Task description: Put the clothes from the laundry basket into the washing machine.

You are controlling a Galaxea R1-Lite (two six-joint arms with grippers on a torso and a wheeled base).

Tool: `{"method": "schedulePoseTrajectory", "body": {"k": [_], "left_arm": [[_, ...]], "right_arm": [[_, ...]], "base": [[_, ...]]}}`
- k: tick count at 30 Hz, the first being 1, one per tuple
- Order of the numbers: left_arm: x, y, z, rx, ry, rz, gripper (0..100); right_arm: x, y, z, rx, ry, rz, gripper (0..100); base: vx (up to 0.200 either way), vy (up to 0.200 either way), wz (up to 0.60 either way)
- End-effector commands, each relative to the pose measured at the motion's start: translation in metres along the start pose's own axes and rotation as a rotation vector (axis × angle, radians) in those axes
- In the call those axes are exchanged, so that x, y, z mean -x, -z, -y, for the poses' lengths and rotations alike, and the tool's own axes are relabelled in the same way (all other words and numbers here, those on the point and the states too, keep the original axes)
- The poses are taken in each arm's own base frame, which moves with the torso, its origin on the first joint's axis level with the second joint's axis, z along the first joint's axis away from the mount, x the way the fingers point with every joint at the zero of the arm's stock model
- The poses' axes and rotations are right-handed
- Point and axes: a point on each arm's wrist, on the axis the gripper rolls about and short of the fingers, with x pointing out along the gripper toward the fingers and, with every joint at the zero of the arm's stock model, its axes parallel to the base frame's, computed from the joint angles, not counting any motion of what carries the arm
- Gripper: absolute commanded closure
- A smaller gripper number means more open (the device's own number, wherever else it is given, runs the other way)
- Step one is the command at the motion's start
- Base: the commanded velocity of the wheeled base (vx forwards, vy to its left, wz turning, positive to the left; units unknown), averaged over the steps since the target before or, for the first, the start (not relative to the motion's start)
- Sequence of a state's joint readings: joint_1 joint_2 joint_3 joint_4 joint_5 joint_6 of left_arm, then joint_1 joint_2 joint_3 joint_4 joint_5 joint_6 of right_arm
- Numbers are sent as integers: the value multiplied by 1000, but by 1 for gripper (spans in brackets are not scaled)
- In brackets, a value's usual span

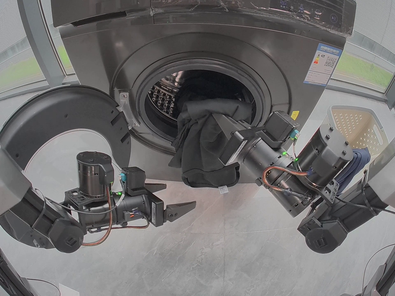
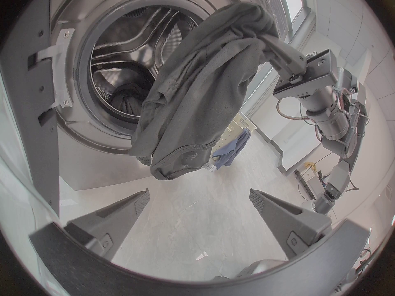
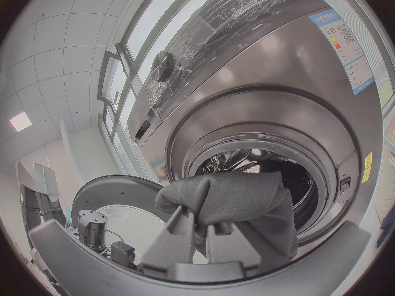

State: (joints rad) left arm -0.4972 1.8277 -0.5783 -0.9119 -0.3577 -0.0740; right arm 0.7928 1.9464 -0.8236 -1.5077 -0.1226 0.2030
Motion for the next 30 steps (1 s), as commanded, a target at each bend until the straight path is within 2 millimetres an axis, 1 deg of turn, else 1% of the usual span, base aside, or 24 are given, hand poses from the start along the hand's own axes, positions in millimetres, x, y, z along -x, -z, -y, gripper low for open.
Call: {"method": "schedulePoseTrajectory", "body": {"k": [1, 2, 3, 8, 13, 17, 18, 22, 26, 30], "left_arm": [[-16, 11, -6, 8, -2, -20, 0], [-16, 11, -6, 8, -2, -20, 0], [-21, 13, -10, 5, -7, -8, 0], [-33, 17, -17, 12, -15, -14, 0], [-45, 12, -21, 22, -13, 8, 0], [-52, 12, -24, 24, -15, 10, 0], [-58, 12, -28, 25, -17, 12, 0], [-67, 14, -34, 27, -24, 14, 0], [-74, 7, -37, 18, -23, 42, 0], [-79, 9, -42, 21, -29, 42, 0]], "right_arm": [[1, 0, -1, -2, -3, -1, 100], [1, 0, -1, -2, -3, -1, 100], [1, 0, -2, -3, -4, -1, 100], [1, 0, -2, -1, -4, -1, 100], [1, 0, -2, -2, -6, -1, 100], [1, 1, -3, -2, -7, -3, 100], [1, 1, -4, -3, -9, -5, 100], [3, 3, -4, -3, -10, -14, 100], [4, 4, -4, -3, -10, -18, 100], [5, 3, -4, -4, -11, -11, 100]], "base": [[0, 0, 0], [0, 0, 0], [0, 0, 0], [0, 0, 0], [0, 0, 0], [0, 0, 0], [0, 0, 0], [0, 0, 0], [0, 0, 0], [0, 0, 0]]}}
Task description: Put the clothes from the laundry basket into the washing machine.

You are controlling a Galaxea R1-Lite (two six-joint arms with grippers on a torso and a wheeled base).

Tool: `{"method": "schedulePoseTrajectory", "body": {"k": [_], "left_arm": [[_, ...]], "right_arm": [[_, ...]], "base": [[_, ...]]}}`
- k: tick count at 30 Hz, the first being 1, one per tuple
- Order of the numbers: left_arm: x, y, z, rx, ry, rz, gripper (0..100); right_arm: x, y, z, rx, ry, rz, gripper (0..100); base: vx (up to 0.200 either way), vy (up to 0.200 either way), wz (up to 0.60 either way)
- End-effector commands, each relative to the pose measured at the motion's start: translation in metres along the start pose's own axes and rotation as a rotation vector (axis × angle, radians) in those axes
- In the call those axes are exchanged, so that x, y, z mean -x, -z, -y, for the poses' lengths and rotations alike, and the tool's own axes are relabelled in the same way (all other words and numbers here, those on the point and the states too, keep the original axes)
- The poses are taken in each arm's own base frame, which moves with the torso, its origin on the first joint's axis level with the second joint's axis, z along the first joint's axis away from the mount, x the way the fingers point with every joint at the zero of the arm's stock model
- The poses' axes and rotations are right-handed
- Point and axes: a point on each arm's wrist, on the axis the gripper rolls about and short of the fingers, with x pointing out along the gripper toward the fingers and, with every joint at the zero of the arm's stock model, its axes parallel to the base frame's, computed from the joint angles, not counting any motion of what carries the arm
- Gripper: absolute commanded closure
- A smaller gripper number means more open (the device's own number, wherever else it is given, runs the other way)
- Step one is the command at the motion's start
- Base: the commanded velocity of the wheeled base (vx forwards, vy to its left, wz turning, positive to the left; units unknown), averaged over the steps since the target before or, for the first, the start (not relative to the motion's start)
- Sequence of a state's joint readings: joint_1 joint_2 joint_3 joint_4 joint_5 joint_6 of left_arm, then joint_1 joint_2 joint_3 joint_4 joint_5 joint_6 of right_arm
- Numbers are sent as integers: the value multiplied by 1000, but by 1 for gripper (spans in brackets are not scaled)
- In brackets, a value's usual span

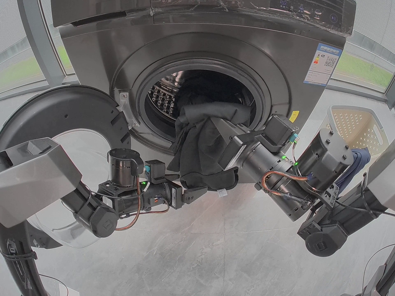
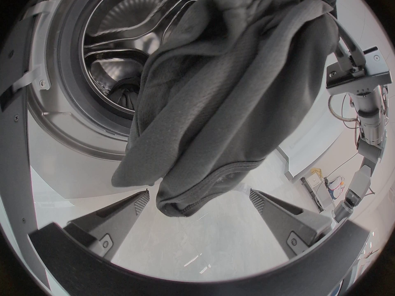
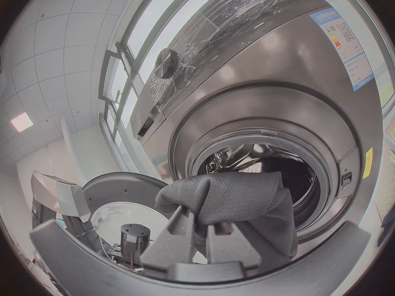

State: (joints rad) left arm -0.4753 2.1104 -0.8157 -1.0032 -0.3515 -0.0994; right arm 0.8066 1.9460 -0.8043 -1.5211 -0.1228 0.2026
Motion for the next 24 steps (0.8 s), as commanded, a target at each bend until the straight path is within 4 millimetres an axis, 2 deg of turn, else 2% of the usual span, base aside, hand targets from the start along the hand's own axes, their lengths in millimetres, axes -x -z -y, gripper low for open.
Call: {"method": "schedulePoseTrajectory", "body": {"k": [1, 9, 18, 19, 24], "left_arm": [[-7, 4, -6, 4, -6, -5, 0], [-20, 4, -8, -2, 0, 29, 0], [-22, 3, -5, 6, 12, 50, 0], [-22, 3, -4, 3, 15, 55, 100], [-25, 3, -3, -2, 1, 79, 100]], "right_arm": [[1, 0, 0, 0, 0, -1, 100], [1, 1, -2, -2, -6, 0, 100], [1, 1, -2, -2, -6, -2, 100], [1, 1, -2, -2, -6, 0, 100], [1, 1, -2, -2, -6, 0, 100]], "base": [[0, 0, 0], [0, 0, 0], [0, 0, 0], [0, 0, 0], [0, 0, 0]]}}
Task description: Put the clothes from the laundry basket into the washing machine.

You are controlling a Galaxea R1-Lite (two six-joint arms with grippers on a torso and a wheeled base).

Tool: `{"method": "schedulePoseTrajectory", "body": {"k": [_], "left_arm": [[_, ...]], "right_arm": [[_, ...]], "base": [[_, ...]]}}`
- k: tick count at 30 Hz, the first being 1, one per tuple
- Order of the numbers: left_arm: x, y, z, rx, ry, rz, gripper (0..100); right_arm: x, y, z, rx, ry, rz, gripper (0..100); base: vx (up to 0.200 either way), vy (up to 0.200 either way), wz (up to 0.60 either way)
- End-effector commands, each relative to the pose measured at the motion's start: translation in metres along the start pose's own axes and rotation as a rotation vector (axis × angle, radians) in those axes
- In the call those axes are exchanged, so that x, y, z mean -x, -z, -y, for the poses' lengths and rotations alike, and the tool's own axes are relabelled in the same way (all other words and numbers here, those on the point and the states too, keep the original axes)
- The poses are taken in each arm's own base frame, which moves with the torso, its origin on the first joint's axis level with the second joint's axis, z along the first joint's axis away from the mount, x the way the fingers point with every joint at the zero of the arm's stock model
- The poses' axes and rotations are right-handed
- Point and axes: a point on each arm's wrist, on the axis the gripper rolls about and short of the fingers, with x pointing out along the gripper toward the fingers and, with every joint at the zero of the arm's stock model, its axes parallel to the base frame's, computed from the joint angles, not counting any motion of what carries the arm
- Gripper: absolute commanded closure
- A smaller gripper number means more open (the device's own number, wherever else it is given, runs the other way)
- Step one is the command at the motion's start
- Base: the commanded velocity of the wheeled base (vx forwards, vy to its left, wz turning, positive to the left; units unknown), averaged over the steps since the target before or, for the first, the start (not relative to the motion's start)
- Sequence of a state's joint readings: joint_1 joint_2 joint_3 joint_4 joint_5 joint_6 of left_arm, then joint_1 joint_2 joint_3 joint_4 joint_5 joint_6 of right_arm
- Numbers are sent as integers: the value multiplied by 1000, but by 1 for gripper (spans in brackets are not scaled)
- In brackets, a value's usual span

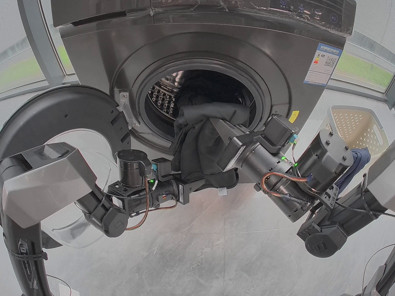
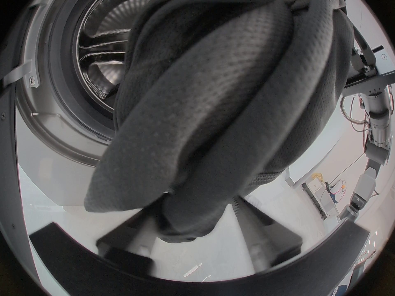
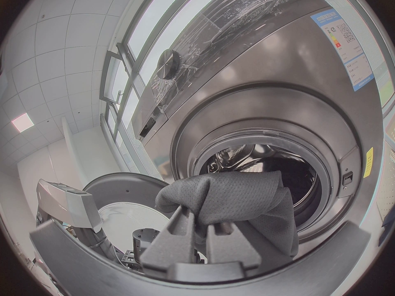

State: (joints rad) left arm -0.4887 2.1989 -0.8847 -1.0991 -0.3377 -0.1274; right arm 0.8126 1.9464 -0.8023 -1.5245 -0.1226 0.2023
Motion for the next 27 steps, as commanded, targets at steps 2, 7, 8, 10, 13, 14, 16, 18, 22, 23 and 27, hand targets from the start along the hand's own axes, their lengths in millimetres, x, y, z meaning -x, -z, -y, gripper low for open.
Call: {"method": "schedulePoseTrajectory", "body": {"k": [2, 7, 8, 10, 13, 14, 16, 18, 22, 23, 27], "left_arm": [[-1, 0, 0, -5, -10, 18, 100], [6, 1, 11, 17, 14, 42, 100], [8, 1, 13, 19, 17, 49, 100], [12, 1, 17, 16, 25, 55, 100], [32, -3, 34, 5, 54, 73, 100], [38, -5, 38, 5, 59, 76, 100], [51, -10, 50, 11, 78, 85, 100], [64, -16, 63, 38, 97, 97, 100], [82, -30, 77, 44, 127, 155, 100], [87, -31, 79, 39, 127, 164, 100], [102, -38, 84, 22, 129, 226, 100]], "right_arm": [[0, 0, 0, 0, 0, -2, 100], [1, 0, 3, 2, 6, 3, 100], [1, 1, 4, 4, 10, 1, 100], [1, 3, 6, 6, 15, -2, 100], [0, 10, 12, 11, 29, -21, 100], [0, 11, 13, 13, 33, -25, 100], [0, 14, 14, 16, 35, -32, 100], [0, 15, 14, 16, 35, -35, 100], [0, 24, 17, 21, 43, -60, 100], [1, 26, 18, 20, 43, -68, 100], [5, 30, 19, 26, 45, -91, 100]], "base": [[0, 0, 0], [0, 0, 0], [0, 0, 0], [0, 0, 0], [0, 0, 0], [0, 0, 0], [0, 0, 0], [0, 0, 0], [0, 0, 0], [0, 0, 0], [0, 0, 0]]}}
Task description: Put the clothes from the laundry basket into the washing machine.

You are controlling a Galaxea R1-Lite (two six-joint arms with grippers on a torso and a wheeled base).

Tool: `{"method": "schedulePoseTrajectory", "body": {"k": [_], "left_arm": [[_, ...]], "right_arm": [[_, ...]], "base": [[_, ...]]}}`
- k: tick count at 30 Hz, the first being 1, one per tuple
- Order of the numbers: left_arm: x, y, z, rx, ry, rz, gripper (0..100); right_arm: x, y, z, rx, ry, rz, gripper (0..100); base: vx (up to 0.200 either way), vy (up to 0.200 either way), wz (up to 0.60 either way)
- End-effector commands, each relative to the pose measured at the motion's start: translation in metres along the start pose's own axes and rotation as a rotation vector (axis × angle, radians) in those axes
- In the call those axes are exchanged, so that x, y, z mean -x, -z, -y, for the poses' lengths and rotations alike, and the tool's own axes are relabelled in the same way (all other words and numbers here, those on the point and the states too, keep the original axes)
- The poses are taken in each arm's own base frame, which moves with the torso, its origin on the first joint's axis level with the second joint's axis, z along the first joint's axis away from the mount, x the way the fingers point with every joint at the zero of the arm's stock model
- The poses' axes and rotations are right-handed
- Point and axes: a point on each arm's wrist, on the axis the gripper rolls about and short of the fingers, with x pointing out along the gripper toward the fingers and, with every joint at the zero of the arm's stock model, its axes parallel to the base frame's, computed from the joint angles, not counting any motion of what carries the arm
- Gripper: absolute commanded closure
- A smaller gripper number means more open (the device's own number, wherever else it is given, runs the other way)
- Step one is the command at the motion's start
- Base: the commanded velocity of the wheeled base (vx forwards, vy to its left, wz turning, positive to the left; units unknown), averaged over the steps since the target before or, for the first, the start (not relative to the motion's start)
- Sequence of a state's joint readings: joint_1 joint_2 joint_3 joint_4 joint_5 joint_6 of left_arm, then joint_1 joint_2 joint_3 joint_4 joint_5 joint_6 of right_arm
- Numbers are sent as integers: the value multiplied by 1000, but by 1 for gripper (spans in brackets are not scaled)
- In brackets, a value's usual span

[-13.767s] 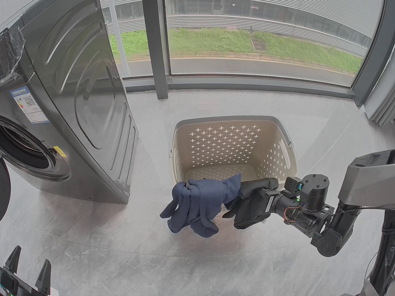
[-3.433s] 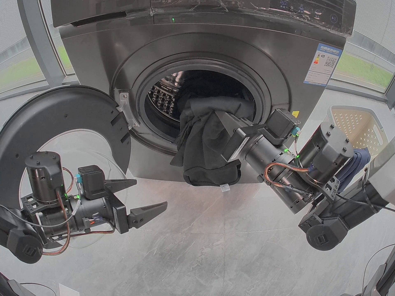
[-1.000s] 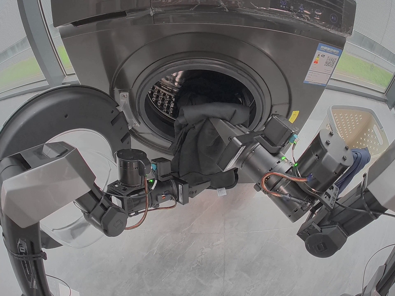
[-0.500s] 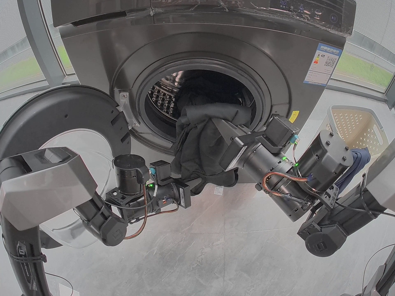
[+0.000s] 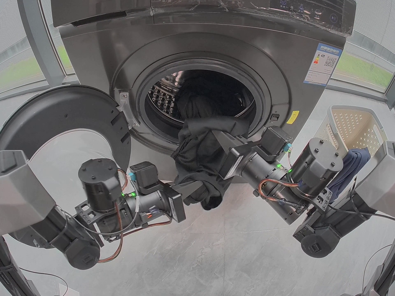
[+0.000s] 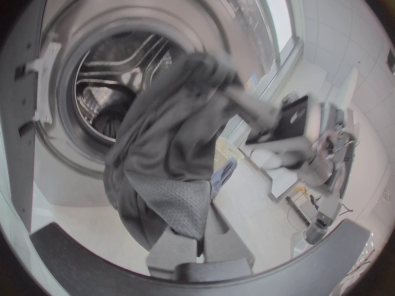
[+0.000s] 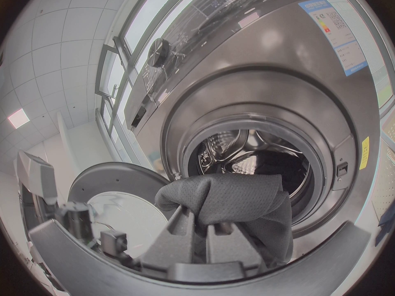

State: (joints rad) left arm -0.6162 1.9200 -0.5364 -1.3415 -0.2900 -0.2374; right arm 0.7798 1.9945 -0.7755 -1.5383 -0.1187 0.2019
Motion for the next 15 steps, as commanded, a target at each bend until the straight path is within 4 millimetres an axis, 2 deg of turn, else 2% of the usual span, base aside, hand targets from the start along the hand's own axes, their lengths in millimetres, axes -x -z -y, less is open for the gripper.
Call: {"method": "schedulePoseTrajectory", "body": {"k": [1, 2, 8, 15], "left_arm": [[26, -21, 18, -23, 22, 94, 100], [30, -24, 18, -27, 12, 113, 100], [47, -40, 16, -37, -25, 199, 100], [40, -40, 11, -43, -43, 213, 100]], "right_arm": [[3, 11, 3, 8, 7, -41, 100], [4, 13, 3, 10, 8, -48, 0], [15, 22, 3, 9, 3, -104, 0], [35, 36, 12, 26, 32, -202, 0]], "base": [[0, 0, 0], [0, 0, 0], [0, 0, 0], [0, 0, 0]]}}
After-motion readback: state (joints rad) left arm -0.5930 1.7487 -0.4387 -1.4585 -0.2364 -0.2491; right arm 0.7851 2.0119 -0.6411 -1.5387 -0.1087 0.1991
